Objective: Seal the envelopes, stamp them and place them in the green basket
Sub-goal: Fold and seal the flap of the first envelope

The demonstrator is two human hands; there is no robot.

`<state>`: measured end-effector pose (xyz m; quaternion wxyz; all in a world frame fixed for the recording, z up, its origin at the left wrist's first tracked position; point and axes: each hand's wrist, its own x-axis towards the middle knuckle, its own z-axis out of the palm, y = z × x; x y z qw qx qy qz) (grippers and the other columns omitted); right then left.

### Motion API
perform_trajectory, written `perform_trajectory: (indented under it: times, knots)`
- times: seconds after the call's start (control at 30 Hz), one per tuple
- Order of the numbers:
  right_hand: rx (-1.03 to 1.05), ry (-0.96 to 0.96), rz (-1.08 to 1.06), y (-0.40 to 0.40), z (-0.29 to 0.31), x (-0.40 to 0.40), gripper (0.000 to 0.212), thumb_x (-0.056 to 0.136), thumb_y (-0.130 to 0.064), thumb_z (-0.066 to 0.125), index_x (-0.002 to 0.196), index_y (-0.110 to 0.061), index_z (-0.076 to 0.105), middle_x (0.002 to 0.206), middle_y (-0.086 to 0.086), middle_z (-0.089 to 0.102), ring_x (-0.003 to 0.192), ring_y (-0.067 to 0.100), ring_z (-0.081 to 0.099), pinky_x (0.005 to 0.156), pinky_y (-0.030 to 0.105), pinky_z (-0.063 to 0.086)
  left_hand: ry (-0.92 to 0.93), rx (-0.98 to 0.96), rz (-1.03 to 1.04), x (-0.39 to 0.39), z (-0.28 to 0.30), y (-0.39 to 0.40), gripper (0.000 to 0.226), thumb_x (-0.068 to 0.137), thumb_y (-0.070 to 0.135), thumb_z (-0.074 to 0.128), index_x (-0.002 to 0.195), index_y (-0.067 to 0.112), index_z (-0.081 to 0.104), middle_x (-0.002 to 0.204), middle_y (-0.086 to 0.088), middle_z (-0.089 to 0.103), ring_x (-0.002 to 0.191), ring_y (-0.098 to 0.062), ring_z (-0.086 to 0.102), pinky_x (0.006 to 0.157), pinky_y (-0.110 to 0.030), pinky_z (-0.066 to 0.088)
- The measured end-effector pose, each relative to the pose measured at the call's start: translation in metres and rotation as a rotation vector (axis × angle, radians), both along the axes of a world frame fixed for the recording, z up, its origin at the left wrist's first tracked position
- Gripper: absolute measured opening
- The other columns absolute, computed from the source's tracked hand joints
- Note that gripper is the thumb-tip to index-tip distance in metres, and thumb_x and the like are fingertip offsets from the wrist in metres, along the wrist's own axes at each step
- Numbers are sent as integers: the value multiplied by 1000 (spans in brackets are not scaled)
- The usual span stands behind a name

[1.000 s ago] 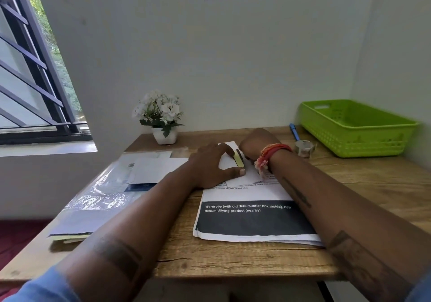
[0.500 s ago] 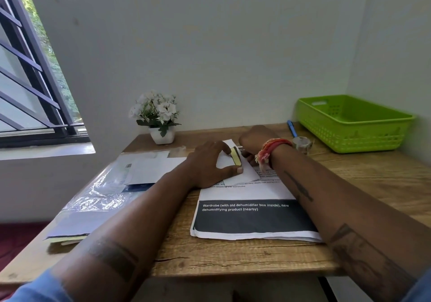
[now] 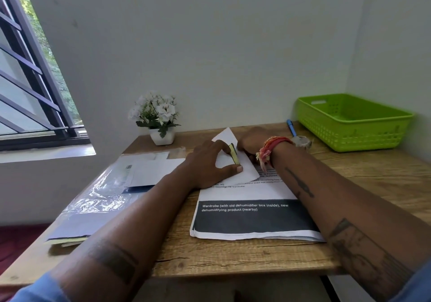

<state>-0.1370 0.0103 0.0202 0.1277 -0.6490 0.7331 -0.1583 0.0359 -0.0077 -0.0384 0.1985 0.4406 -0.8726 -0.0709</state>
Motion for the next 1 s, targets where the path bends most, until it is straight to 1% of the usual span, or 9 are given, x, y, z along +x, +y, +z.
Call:
perform_trajectory:
  times: [0.13, 0.17, 0.23, 0.33, 0.47, 0.6, 0.7, 0.8, 1.0]
  knots:
    - [-171, -160, -149, -5, -5, -28, 19, 93, -16, 50, 78, -6, 56, 99, 15, 63, 68, 17, 50, 62, 27, 38, -59, 18, 31, -1, -2, -1, 79, 64, 99, 36, 130, 57, 42, 138, 8, 49, 137, -20, 39, 111, -50, 35]
    - [-194, -159, -157, -6, -7, -32, 13, 92, -16, 53, 87, -6, 61, 110, 15, 65, 74, 17, 54, 64, 25, 40, -70, 27, 38, -1, -1, 0, 80, 63, 99, 36, 131, 57, 45, 137, 8, 49, 136, -20, 38, 112, -49, 35]
    - [-215, -199, -116, -4, -8, -36, 31, 91, -13, 59, 121, -12, 63, 132, 7, 60, 104, 21, 59, 81, 23, 42, -90, 46, 48, -1, 0, 1, 80, 63, 99, 36, 128, 55, 50, 134, 9, 48, 135, -19, 39, 111, -49, 35]
    - [-228, -143, -93, -2, -7, -41, 32, 97, -17, 53, 126, -18, 67, 140, 4, 58, 124, 22, 55, 99, 26, 43, -84, 45, 47, -2, 1, 2, 78, 62, 99, 39, 122, 50, 53, 137, 8, 47, 134, -20, 40, 110, -50, 36]
    - [-476, -269, -238, -1, -5, -48, 31, 94, -9, 45, 107, -8, 74, 116, 10, 70, 106, 27, 64, 82, 26, 46, -28, 13, 12, -2, 2, 3, 75, 62, 96, 47, 117, 45, 51, 136, 11, 50, 129, -16, 44, 107, -47, 40]
    - [-579, -440, -302, 4, -4, -40, 26, 85, -13, 66, 110, -14, 75, 117, 4, 71, 107, 23, 66, 97, 34, 52, 5, 26, 16, -2, 3, 3, 76, 62, 95, 50, 116, 41, 51, 131, 12, 55, 118, -15, 51, 100, -45, 46]
    - [-454, -336, -214, 7, -6, -33, 26, 88, -10, 65, 112, -11, 75, 120, 6, 70, 111, 23, 64, 95, 23, 47, 0, 21, 20, -3, 4, 5, 79, 62, 94, 50, 117, 38, 51, 129, 11, 57, 114, -14, 53, 98, -43, 47]
    - [-393, -189, -226, 10, -4, -31, 25, 89, -8, 60, 109, -6, 75, 116, 10, 71, 109, 25, 65, 91, 26, 49, 17, 21, 16, -3, 4, 5, 73, 65, 90, 55, 117, 38, 50, 125, 13, 57, 111, -12, 52, 96, -42, 47]
    - [-431, -129, -224, 13, -4, -29, 29, 90, -7, 59, 115, -9, 73, 121, 11, 69, 111, 27, 64, 92, 28, 48, 36, 28, 11, -3, 3, 3, 70, 65, 89, 57, 113, 38, 52, 117, 14, 58, 105, -11, 53, 93, -41, 49]
